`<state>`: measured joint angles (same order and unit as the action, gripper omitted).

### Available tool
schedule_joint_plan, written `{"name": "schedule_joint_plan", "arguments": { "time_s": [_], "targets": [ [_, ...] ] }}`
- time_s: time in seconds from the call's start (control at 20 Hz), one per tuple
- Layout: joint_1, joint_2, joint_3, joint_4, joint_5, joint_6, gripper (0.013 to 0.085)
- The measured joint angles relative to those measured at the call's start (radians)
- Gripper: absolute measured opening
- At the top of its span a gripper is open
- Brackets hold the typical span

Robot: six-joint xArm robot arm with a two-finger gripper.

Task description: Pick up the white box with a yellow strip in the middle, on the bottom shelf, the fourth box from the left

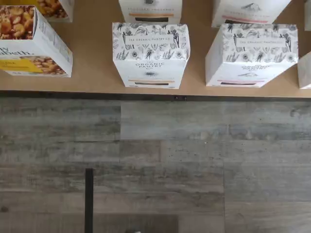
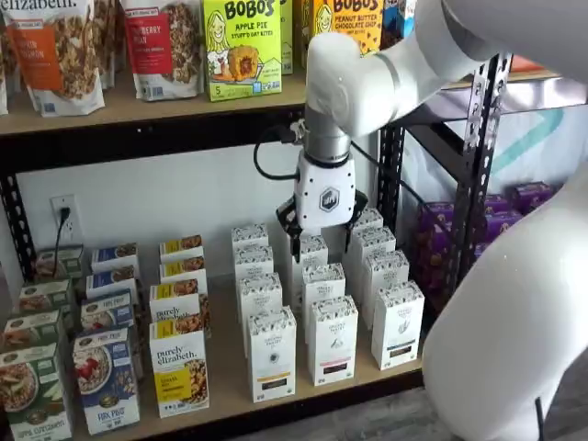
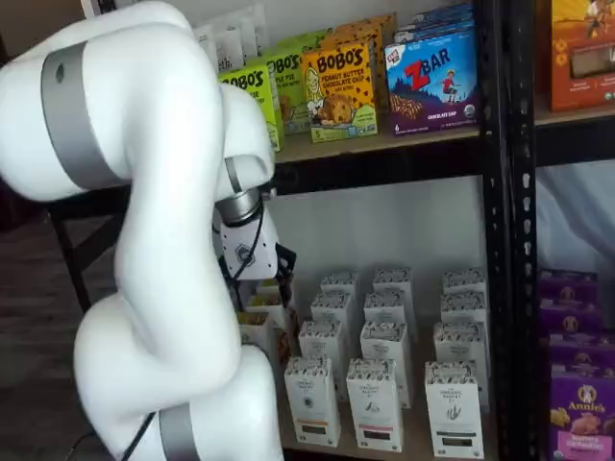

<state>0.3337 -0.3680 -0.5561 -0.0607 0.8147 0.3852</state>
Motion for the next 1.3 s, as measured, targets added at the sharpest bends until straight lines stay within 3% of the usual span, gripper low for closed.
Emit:
{"name": "schedule_joint_plan", "arguments": {
  "time_s": [0.6, 0.9, 1.3],
  "targets": [
    [-0.025, 0.168, 0.002, -0.043, -0.164, 0.015, 0.0850],
    [-0.058, 0.263, -0.006, 0.009, -0.258, -0.057, 0.0850],
    [-0.082, 0.414, -0.062, 0.041, -0.339, -0.109, 0.0850]
  ]
}}
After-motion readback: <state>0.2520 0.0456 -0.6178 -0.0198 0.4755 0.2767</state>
